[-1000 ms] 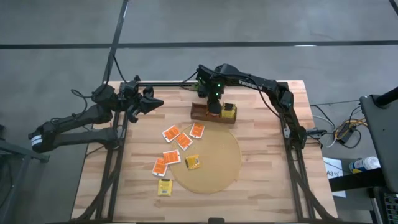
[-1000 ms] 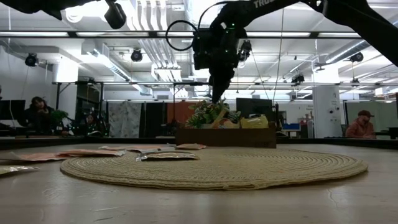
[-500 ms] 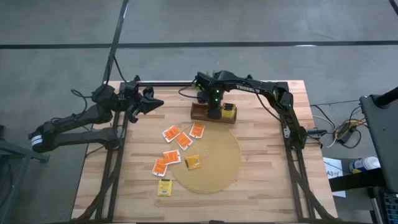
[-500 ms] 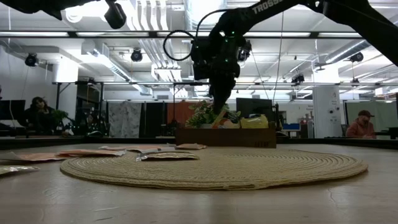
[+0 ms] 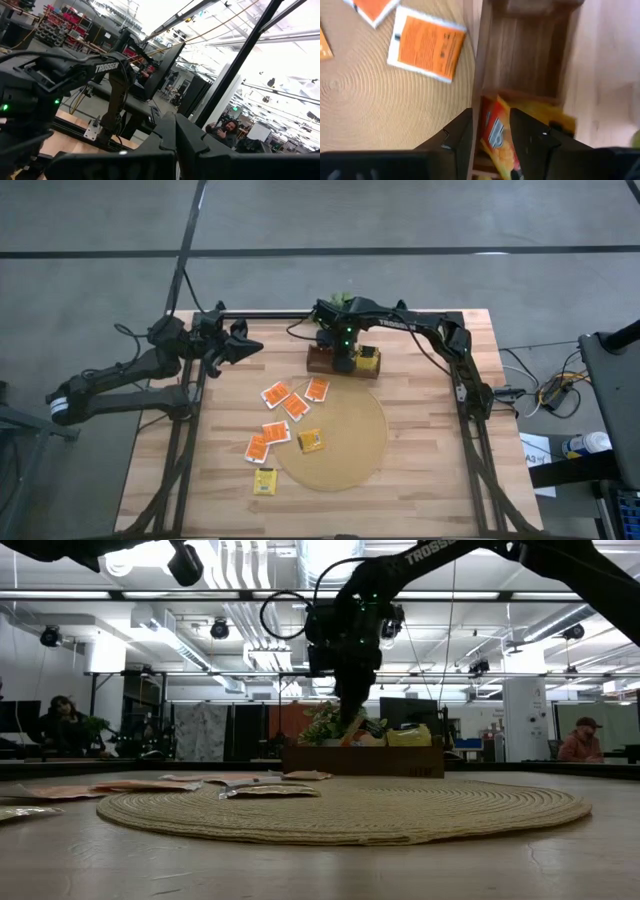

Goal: Pick & Place Tea
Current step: Put the orange tea bag into the middle section of the wooden organizer

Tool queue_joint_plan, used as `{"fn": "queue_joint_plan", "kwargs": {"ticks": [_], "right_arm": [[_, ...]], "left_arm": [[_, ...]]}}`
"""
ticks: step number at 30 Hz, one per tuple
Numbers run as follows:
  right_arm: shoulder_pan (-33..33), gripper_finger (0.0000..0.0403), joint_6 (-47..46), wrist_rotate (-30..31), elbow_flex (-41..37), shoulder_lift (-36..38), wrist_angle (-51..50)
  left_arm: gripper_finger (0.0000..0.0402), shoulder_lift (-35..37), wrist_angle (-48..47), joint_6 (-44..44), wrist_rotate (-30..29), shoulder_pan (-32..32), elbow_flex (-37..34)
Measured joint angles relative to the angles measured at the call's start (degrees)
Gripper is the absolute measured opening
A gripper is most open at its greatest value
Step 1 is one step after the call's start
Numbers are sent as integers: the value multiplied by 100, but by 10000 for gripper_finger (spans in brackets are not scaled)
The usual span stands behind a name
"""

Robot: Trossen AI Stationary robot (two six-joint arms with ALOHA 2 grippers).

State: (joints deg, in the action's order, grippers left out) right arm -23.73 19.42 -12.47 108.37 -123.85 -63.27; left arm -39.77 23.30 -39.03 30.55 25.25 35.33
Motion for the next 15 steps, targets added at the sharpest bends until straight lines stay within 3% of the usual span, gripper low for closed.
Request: {"fn": "queue_joint_plan", "kwargs": {"ticks": [6,15], "right_arm": [[-4,130,-57,0,162,0,205],[-9,130,-145,51,-263,0,422]], "left_arm": [[0,0,0,-2,0,0,0],[0,0,-1,-4,4,1,0]]}}
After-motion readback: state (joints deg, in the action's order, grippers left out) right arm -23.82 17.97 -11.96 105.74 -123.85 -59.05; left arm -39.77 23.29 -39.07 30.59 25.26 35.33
